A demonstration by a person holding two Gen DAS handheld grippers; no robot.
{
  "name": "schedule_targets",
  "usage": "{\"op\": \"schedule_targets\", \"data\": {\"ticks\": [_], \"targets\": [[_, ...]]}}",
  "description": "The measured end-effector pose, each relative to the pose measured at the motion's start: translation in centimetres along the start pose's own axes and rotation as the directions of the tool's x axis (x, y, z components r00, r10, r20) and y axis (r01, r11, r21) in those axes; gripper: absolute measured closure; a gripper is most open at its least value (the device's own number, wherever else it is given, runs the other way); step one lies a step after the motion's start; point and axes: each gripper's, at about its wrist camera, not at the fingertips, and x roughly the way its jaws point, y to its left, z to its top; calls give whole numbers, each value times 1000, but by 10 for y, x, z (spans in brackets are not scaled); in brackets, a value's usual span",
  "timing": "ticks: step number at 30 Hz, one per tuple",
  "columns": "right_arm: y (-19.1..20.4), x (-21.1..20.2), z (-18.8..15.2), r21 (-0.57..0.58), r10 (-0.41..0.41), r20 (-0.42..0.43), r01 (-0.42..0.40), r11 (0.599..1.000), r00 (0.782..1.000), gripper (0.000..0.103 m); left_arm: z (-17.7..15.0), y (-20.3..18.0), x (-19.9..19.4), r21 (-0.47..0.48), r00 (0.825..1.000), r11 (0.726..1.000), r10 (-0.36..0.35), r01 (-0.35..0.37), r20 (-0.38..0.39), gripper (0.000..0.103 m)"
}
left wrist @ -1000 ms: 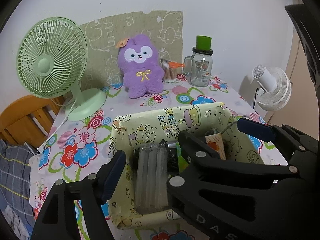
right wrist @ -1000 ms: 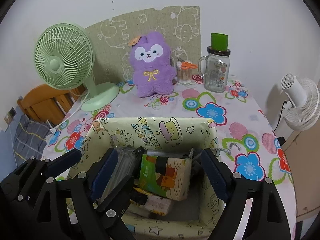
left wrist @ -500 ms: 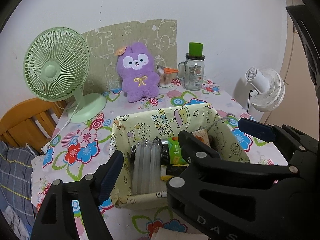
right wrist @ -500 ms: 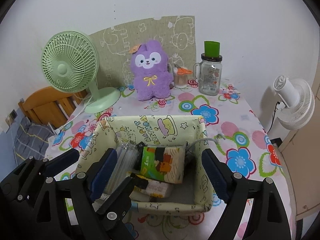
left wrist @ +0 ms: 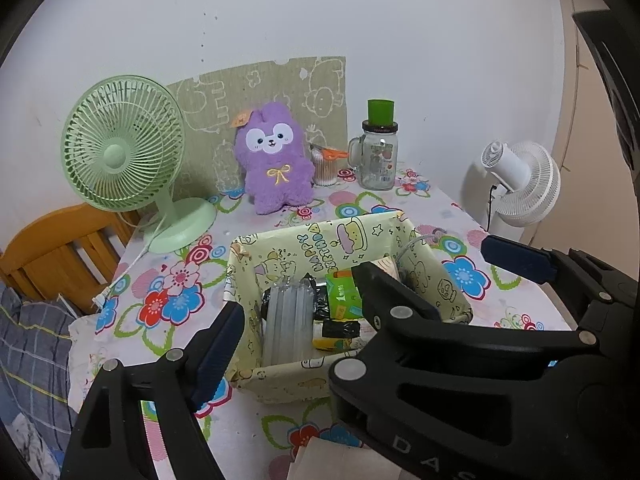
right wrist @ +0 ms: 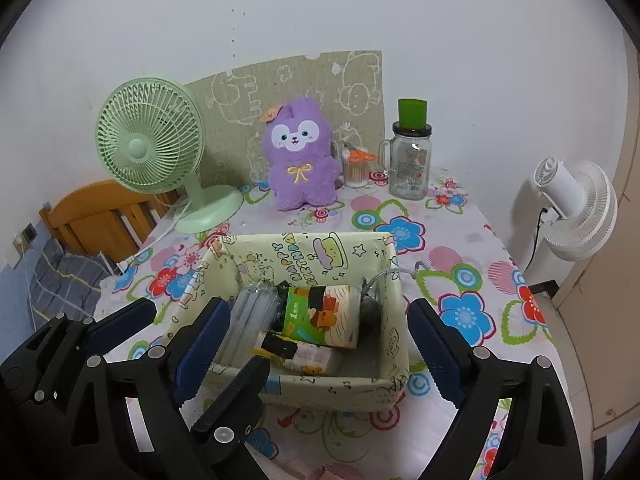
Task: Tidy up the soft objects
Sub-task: 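Withdraw both tools from the box toward the white towel and pink pack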
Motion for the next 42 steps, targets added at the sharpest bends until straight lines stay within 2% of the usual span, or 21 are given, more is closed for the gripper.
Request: {"op": "schedule_targets", "data": {"ticks": [23, 42], "targets": [[4, -49, -24, -24, -19, 68, 20, 999, 998, 1, -24, -7, -38, -26, 1000, 1000, 11, -10, 29, 7], [2, -70, -47, -29, -51, 75, 53, 998, 996, 0, -47, -14, -54, -42, 999, 999, -8, 10, 36, 3]]}}
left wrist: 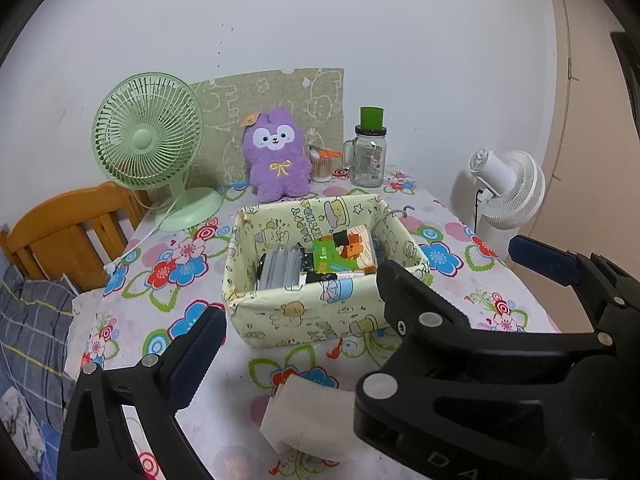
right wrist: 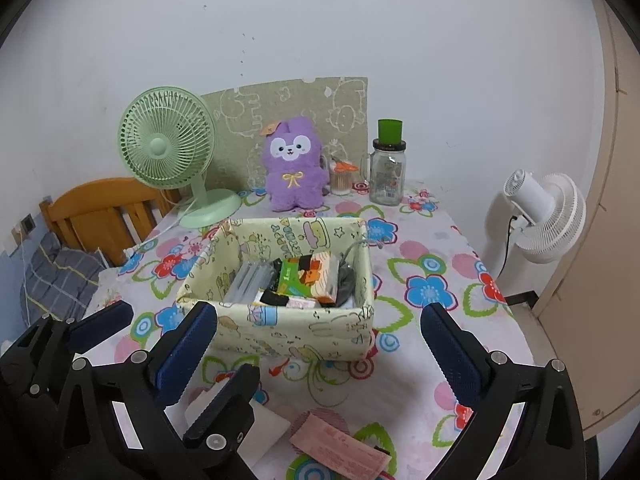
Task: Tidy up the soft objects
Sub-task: 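Withdraw both tools from the box toward the white towel and pink pack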
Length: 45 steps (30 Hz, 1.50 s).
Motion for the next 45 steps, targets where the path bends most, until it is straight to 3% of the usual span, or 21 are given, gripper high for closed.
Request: {"op": "schedule_targets", "data": {"ticks": [25, 45], "targets": [[-1, -7, -40, -30, 5, -23, -6, 1000, 1000, 0, -38, -8, 1, 13, 998, 999, -47, 47, -33, 2], [-4, 13, -76, -59, -18, -43, 15, 998, 999, 0, -73, -7, 28, 16, 992, 998, -61, 63, -115, 2]]}}
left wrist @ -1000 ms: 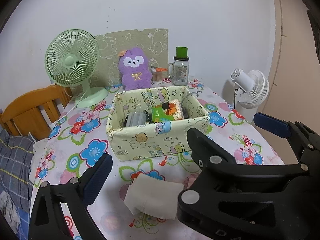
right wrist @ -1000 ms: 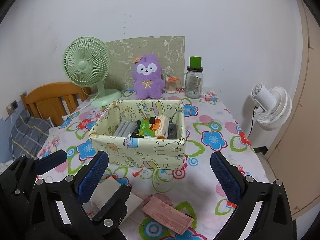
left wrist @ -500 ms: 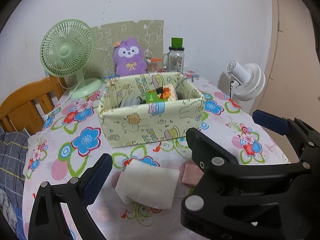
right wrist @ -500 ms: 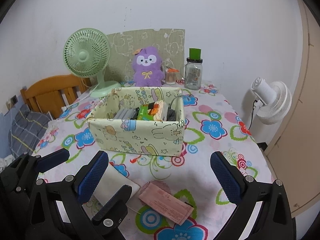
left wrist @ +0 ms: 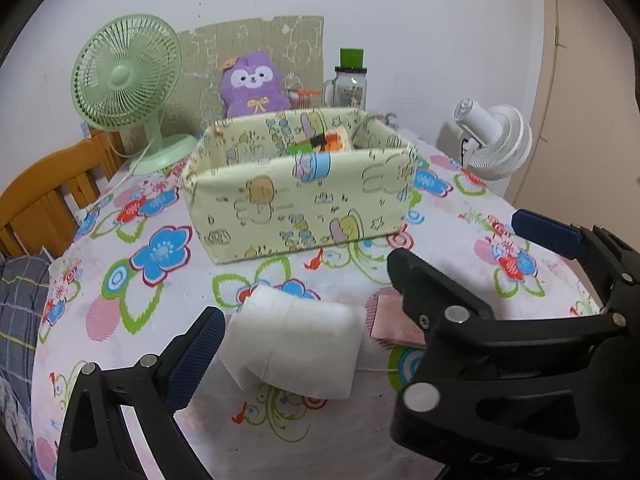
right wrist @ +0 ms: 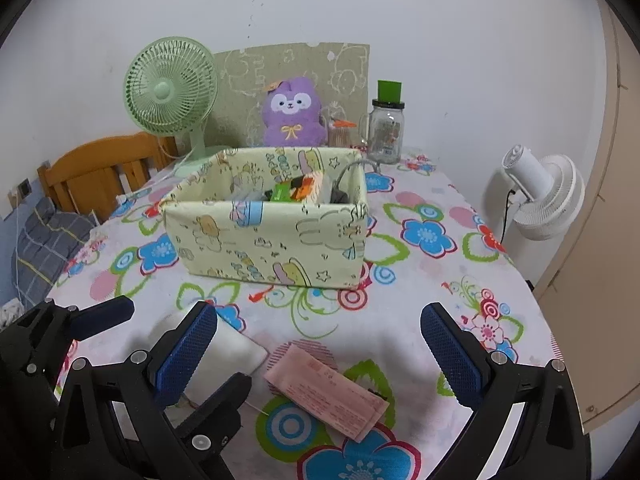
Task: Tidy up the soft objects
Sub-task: 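Withdraw both tools from the box toward the white towel and pink pack, then grasp the white folded towel with the left tool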
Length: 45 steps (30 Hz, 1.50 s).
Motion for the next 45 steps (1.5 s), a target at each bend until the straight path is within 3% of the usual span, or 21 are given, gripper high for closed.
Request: {"op": "schedule_targets", "data": {"ticks": [15, 30, 37, 45], "targets": [[-7, 29, -26, -17, 29, -75, -30, 999, 997, 0, -21, 5, 33, -2, 996, 1000, 20, -21, -84, 2], [-18, 47, -31, 29, 37, -127, -34, 999, 991, 0, -17, 11, 55, 18, 990, 996, 89, -88, -108, 2], [-21, 57, -32, 49, 50, -153, -43, 998, 987, 0, -15, 17, 62, 0, 989, 997, 71, -72, -132, 2], [-22, 61, -33, 69, 61, -175, -50, 996, 983, 0, -18, 16, 56, -8, 990, 998, 66, -67, -125, 17]]}}
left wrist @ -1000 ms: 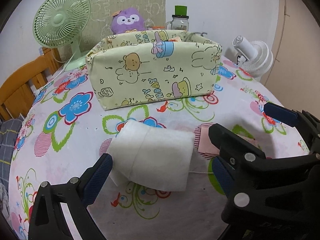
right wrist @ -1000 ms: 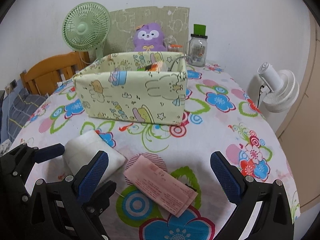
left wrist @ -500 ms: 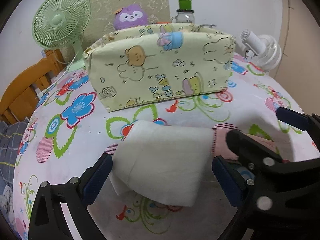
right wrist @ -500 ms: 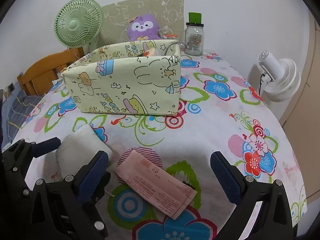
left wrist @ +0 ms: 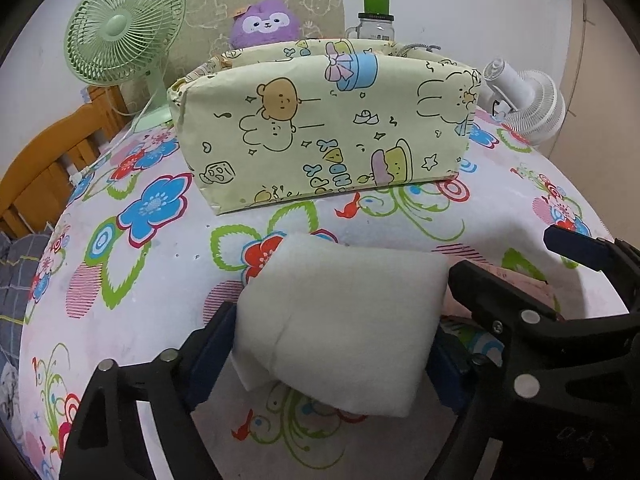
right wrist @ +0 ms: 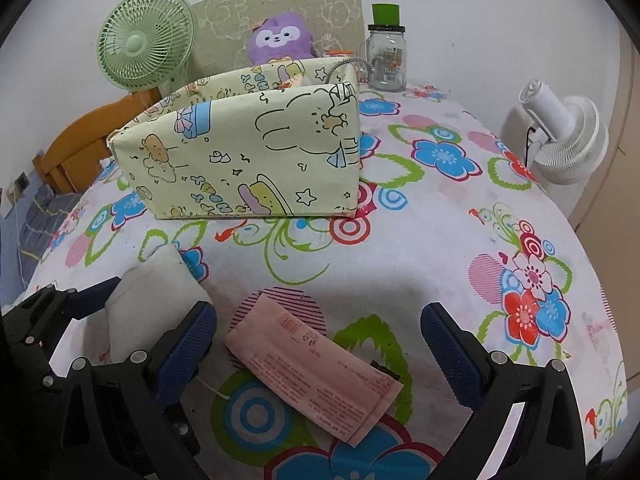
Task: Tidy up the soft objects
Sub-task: 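Grasp the white folded towel with the left tool, then grasp the pink paper pack with the right tool while the left tool holds the towel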
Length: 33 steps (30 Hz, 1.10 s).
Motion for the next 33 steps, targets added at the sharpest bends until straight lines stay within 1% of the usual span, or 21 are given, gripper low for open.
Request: {"op": "schedule_targets", "data": {"ticks": [4, 12, 15, 23, 28, 33], "targets": [[2, -2, -1, -9, -4, -1, 4, 1000, 1000, 0, -3, -3, -4, 2, 1000, 1000, 2, -2, 6, 22], [4, -11, -8, -55, -11, -14, 10, 998, 1000, 0, -15, -7, -15, 9, 1000, 1000, 3, -3, 7, 22], [4, -11, -10, -69, -33, -31, 31, 997, 999, 0, -18, -12, -18, 26, 1000, 999, 22, -22, 9, 22], [1, -17, -16, -105, -50, -49, 44, 993, 998, 1, -26, -21, -26, 66, 1000, 998, 17, -18, 9, 22], [-6, -18, -18, -92, -50, -57, 45, 995, 997, 1, -20, -33, -23, 111, 999, 992, 50, -52, 17, 22], [-16, -18, -14, -67, -53, -56, 49, 997, 997, 1, -10, -41, -16, 142, 999, 989, 45, -48, 22, 22]]}}
